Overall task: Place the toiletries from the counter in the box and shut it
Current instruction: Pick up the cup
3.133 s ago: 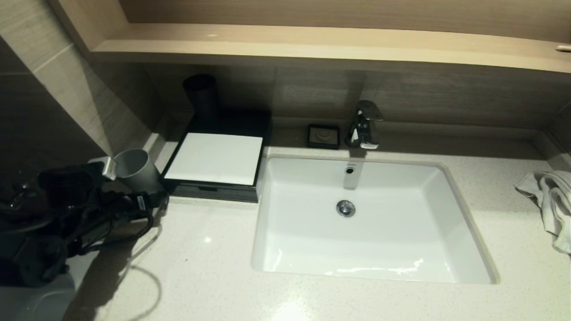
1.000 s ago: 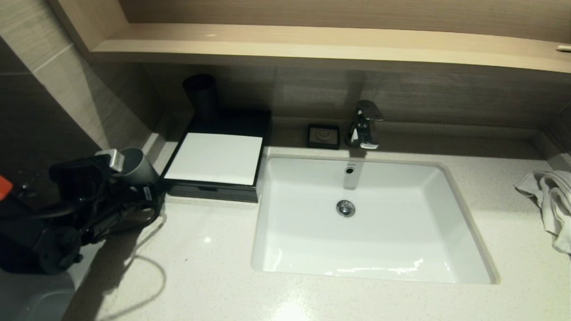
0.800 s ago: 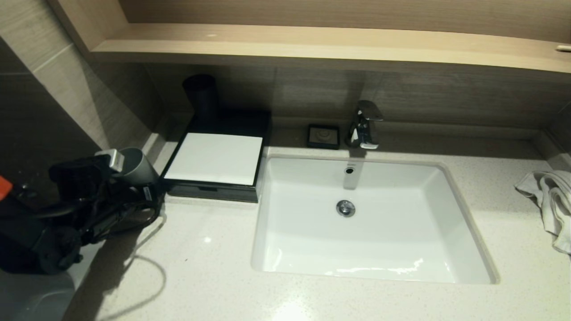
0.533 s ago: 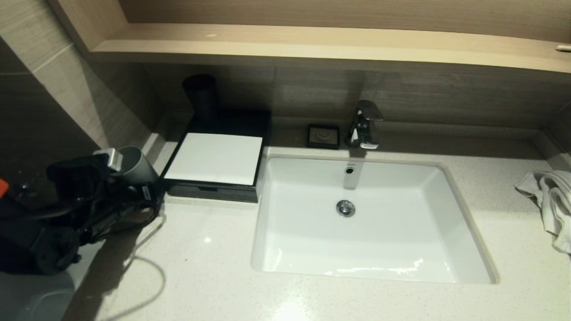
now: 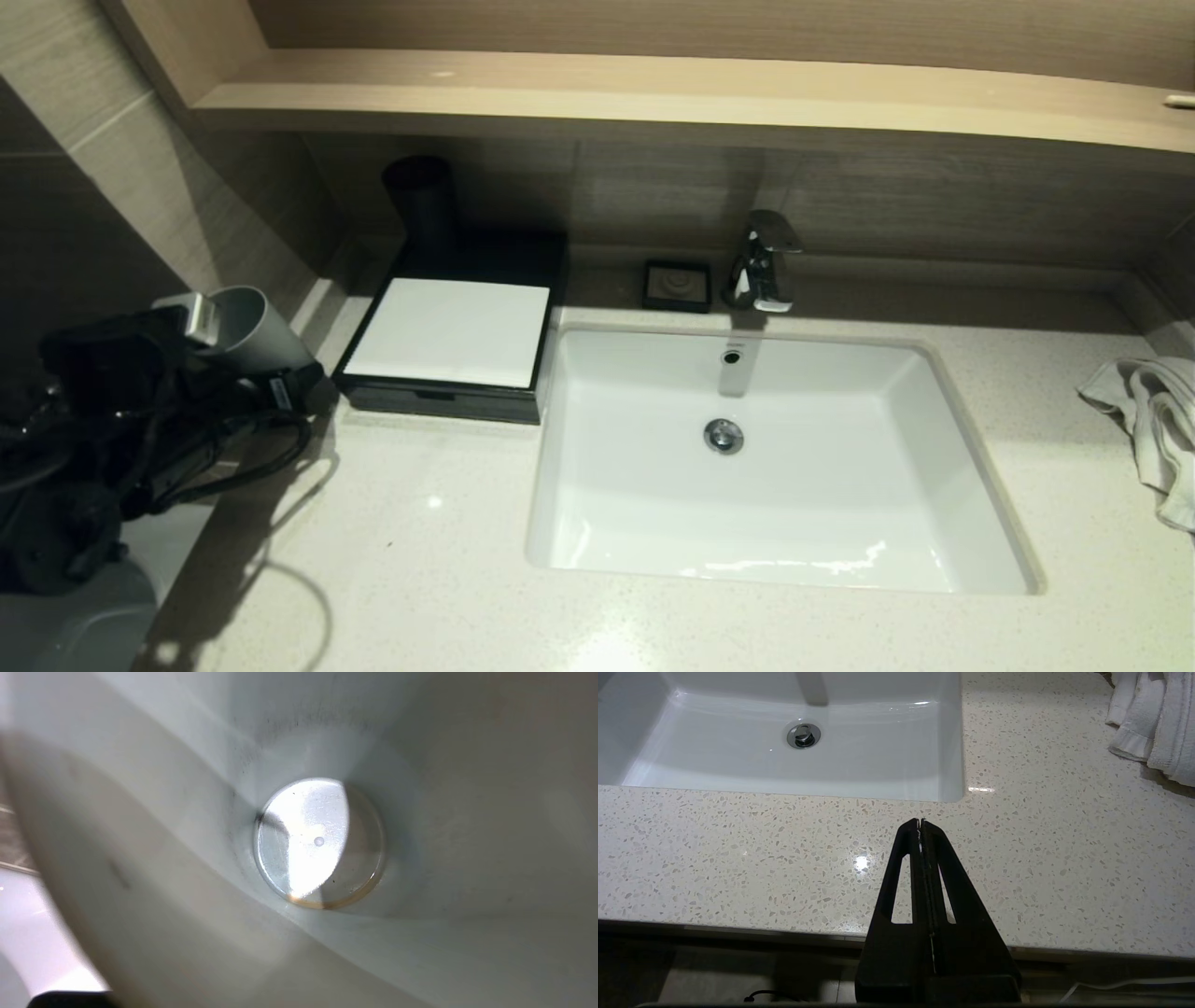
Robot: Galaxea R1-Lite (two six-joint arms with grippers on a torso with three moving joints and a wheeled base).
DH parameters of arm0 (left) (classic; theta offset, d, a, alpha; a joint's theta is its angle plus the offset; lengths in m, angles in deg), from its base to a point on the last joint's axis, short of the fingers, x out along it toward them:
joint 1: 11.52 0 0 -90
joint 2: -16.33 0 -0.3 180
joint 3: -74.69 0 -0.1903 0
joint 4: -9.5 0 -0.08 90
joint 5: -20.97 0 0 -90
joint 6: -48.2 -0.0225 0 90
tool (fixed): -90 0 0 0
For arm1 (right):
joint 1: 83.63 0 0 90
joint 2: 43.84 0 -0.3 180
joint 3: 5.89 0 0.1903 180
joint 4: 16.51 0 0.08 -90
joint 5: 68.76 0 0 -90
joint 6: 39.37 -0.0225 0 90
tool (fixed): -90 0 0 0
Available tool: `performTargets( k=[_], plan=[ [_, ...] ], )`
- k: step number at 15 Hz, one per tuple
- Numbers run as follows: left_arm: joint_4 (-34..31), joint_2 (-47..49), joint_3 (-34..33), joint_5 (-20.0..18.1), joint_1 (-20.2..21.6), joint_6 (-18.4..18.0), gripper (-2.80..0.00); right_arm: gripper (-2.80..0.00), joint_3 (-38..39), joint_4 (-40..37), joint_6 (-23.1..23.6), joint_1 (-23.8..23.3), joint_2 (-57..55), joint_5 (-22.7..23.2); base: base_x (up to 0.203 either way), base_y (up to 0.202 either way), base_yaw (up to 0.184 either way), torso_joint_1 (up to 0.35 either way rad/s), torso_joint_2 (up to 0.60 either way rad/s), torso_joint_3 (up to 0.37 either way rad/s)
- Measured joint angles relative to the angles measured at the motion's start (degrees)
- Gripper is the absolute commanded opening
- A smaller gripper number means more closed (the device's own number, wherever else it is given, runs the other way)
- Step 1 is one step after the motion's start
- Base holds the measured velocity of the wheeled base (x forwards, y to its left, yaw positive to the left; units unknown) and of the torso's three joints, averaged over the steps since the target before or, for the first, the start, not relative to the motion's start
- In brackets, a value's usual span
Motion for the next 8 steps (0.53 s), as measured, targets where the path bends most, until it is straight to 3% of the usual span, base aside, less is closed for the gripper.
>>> performTargets(
  k=[4,8],
  plan=[
    [-1.76,-4.38,-1.08,0.0,0.02,-0.05,-2.8,-2.8,0.0,0.0,-0.02,0.0,0.0,0.0,0.0,0.0,0.0,0.0,0.0,0.0],
    [-7.75,-10.16,-0.22,-0.09,0.0,-0.03,-2.8,-2.8,0.0,0.0,-0.02,0.02,0.0,0.0,0.0,0.0,0.0,0.0,0.0,0.0]
  ],
)
